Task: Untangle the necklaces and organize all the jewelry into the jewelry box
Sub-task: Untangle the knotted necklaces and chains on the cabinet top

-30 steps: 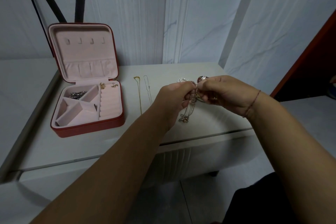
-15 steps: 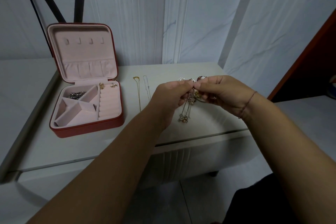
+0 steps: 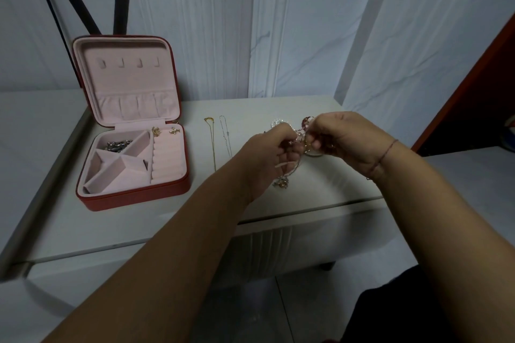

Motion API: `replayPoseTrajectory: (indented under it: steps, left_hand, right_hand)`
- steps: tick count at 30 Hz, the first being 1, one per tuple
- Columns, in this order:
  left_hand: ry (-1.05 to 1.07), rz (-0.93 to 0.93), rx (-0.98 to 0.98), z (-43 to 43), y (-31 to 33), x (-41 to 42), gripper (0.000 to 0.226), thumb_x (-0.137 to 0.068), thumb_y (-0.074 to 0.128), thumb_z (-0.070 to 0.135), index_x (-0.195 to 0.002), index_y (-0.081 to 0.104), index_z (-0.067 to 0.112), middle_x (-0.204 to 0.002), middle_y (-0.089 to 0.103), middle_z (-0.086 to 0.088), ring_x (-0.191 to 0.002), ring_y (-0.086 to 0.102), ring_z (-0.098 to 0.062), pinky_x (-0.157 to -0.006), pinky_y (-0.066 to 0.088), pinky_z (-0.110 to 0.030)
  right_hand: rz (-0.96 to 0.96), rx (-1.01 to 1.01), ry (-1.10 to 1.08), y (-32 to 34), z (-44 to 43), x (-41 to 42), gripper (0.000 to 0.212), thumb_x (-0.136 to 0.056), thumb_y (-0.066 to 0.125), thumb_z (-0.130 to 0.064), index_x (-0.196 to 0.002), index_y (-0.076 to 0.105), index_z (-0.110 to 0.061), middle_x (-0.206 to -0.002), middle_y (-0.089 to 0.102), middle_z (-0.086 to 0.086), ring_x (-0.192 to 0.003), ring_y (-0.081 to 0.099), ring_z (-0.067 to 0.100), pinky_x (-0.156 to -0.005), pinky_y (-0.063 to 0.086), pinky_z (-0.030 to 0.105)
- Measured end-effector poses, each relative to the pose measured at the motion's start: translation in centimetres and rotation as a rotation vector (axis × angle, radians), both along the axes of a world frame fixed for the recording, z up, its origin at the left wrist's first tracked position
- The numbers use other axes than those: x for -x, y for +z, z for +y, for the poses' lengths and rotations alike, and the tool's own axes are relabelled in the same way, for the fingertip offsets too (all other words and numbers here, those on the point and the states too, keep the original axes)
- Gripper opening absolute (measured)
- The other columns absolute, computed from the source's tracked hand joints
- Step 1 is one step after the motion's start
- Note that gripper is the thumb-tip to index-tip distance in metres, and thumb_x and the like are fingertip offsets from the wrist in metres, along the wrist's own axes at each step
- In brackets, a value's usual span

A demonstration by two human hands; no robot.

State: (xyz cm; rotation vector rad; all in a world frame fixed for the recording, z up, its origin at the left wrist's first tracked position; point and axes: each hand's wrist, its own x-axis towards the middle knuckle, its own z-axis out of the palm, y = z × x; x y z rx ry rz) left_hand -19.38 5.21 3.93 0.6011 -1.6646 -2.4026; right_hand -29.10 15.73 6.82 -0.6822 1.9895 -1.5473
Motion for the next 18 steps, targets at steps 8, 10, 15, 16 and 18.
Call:
replayPoseTrajectory:
  steps: [8,10,15,16,18]
  left_hand:
    - [0.092,0.049,0.083,-0.35,-0.06,-0.10,0.006,-0.090,0.057,0.011,-0.089,0.063,0.010,-0.071,0.053,-0.001,-0.064,0.046,-0.009,-0.064,0.037,-0.023]
    - [0.111,0.039,0.098,-0.53,-0.25,-0.08,0.008,-0.090,0.056,0.010,-0.087,0.063,0.011,-0.071,0.052,-0.001,-0.065,0.046,-0.009,-0.064,0.037,-0.023]
    - [0.069,0.030,0.096,-0.51,-0.35,-0.03,0.011,-0.088,0.052,0.010,-0.082,0.062,0.013,-0.070,0.055,0.001,-0.063,0.048,-0.010,-0.064,0.039,-0.024]
    - [0.058,0.023,0.087,-0.54,-0.35,-0.03,0.012,-0.088,0.051,0.010,-0.081,0.060,0.013,-0.070,0.056,0.001,-0.062,0.049,-0.010,-0.064,0.039,-0.025]
    - [0.032,0.004,0.071,-0.58,-0.28,-0.01,0.012,-0.087,0.050,0.010,-0.079,0.058,0.013,-0.071,0.057,0.001,-0.063,0.051,-0.010,-0.065,0.039,-0.026]
  right_hand:
    - [-0.210,0.092,-0.021,0.28,0.16,0.32,0.017,-0.090,0.048,-0.007,-0.075,0.057,-0.009,-0.062,0.065,-0.001,-0.052,0.058,0.006,-0.059,0.048,0.019]
    - [-0.303,0.113,-0.015,0.30,0.16,0.44,0.018,-0.092,0.047,-0.011,-0.076,0.058,-0.011,-0.067,0.068,-0.001,-0.057,0.064,0.006,-0.064,0.050,0.020]
    - [-0.451,0.114,-0.002,0.12,0.06,0.65,0.019,-0.091,0.046,-0.015,-0.075,0.055,-0.015,-0.071,0.070,-0.002,-0.068,0.069,0.007,-0.077,0.047,0.025]
    - [-0.473,0.113,-0.003,0.07,0.05,0.66,0.019,-0.091,0.046,-0.016,-0.074,0.054,-0.015,-0.070,0.070,-0.003,-0.067,0.069,0.007,-0.078,0.047,0.025]
    - [-0.511,0.112,0.011,-0.04,0.05,0.71,0.017,-0.091,0.046,-0.017,-0.076,0.054,-0.016,-0.070,0.068,-0.003,-0.067,0.069,0.007,-0.078,0.046,0.025]
